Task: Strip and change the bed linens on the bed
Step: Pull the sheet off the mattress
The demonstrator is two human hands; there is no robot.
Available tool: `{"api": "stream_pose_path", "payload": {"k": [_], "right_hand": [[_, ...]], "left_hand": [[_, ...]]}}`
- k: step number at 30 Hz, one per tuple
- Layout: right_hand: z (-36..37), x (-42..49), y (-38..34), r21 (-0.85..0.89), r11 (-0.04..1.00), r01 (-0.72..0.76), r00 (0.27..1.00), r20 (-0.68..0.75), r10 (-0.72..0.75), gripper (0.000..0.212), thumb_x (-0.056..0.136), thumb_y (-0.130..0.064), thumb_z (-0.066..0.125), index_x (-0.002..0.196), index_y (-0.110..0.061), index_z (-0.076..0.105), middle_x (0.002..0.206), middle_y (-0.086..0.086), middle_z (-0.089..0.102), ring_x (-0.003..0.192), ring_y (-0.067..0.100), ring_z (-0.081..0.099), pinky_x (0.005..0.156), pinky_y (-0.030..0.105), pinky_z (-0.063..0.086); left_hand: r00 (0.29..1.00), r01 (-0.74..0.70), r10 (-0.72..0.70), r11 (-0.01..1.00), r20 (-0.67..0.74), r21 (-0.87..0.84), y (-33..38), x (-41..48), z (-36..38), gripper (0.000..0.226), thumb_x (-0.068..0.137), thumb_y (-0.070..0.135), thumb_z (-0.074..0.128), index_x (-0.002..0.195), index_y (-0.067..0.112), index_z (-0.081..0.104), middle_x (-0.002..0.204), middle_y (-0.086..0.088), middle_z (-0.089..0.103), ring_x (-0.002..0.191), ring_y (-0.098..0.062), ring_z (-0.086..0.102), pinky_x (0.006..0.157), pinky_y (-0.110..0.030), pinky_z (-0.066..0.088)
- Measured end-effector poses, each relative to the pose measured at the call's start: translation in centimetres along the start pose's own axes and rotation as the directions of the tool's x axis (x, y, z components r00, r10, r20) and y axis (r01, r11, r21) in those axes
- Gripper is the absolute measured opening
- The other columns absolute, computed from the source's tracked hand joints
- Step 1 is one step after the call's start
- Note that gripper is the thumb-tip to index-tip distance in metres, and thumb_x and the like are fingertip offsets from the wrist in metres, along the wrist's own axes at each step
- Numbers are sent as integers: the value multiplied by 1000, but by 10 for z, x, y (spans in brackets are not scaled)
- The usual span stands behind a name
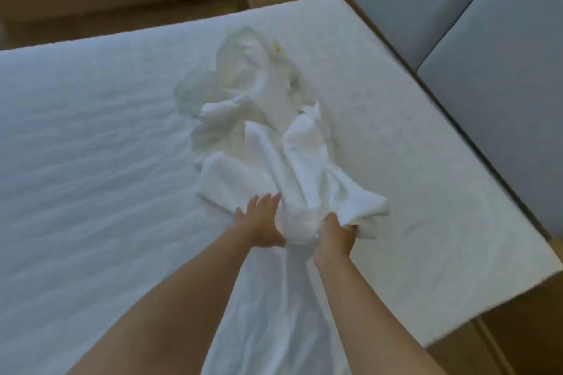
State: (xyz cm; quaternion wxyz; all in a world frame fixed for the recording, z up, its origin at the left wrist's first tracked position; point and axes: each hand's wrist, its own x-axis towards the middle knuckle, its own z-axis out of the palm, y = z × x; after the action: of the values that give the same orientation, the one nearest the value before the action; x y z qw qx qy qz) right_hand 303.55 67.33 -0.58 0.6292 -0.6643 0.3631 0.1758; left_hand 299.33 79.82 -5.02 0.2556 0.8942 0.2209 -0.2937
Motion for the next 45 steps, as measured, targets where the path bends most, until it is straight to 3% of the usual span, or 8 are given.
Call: {"api": "stream_pose_path", "payload": {"k": [5,11,16,22,28,37,41,45], "right_hand": [[-37,46,34,-15,1000,-9,995,104,10,30,91,-13,54,120,-19,53,102,-8,63,84,4,60,69,18,49],[-54,79,32,11,998,-63,953,297,57,18,90,-15,58,106,-25,60,113,-4,65,105,17,62,99,44,47],[-70,106,15,60,998,0,928,371,-22,22,90,-11,57,95,-32,62,111,-7,67,104,15,64,98,44,48],[-99,134,-12,-61,989,136,933,344,-107,17,92,-10,55,102,-25,57,112,0,64,106,19,61,97,44,49],[-182,173,-56,-11,988,155,961,234,-148,19,89,-8,57,95,-24,63,104,-2,69,93,15,67,80,31,55],[-261,230,-15,-264,960,-95,991,63,115,30,94,-8,46,121,-13,58,104,10,61,88,21,57,86,39,53],[-248,225,1,-416,909,20,993,117,32,12,86,-10,48,98,-10,47,93,9,47,69,17,42,60,27,36],[-222,212,11,-521,853,36,997,80,7,42,86,-12,52,126,-11,38,125,10,39,104,26,48,85,35,42]], "left_hand": [[999,31,-21,960,-38,277,17,17,78,127,73,60,68,146,10,-23,157,-7,-21,145,-26,-14,112,-59,0],[955,120,-51,967,-292,224,36,49,100,125,69,74,57,148,10,-16,159,-6,-10,146,-22,-8,112,-58,1],[869,146,-61,980,-491,138,41,73,110,81,90,43,50,152,13,7,158,-6,15,145,-23,13,112,-57,1],[890,67,-59,998,-453,1,72,35,82,29,87,6,49,114,2,56,103,-18,66,91,-38,61,75,-39,38],[891,-153,335,857,-307,492,167,-69,95,21,77,32,60,70,12,57,60,-3,62,49,-27,60,47,-22,19],[983,-68,71,997,172,-24,202,-28,209,60,87,60,50,128,17,51,121,-2,56,108,-23,54,88,-34,45],[988,115,-141,943,-62,-312,168,-18,217,62,87,56,54,134,15,48,133,-5,50,122,-24,45,101,-36,37],[923,252,-334,900,-191,-356,129,-18,214,54,89,42,58,134,14,48,138,-8,44,127,-27,39,103,-39,33]]}}
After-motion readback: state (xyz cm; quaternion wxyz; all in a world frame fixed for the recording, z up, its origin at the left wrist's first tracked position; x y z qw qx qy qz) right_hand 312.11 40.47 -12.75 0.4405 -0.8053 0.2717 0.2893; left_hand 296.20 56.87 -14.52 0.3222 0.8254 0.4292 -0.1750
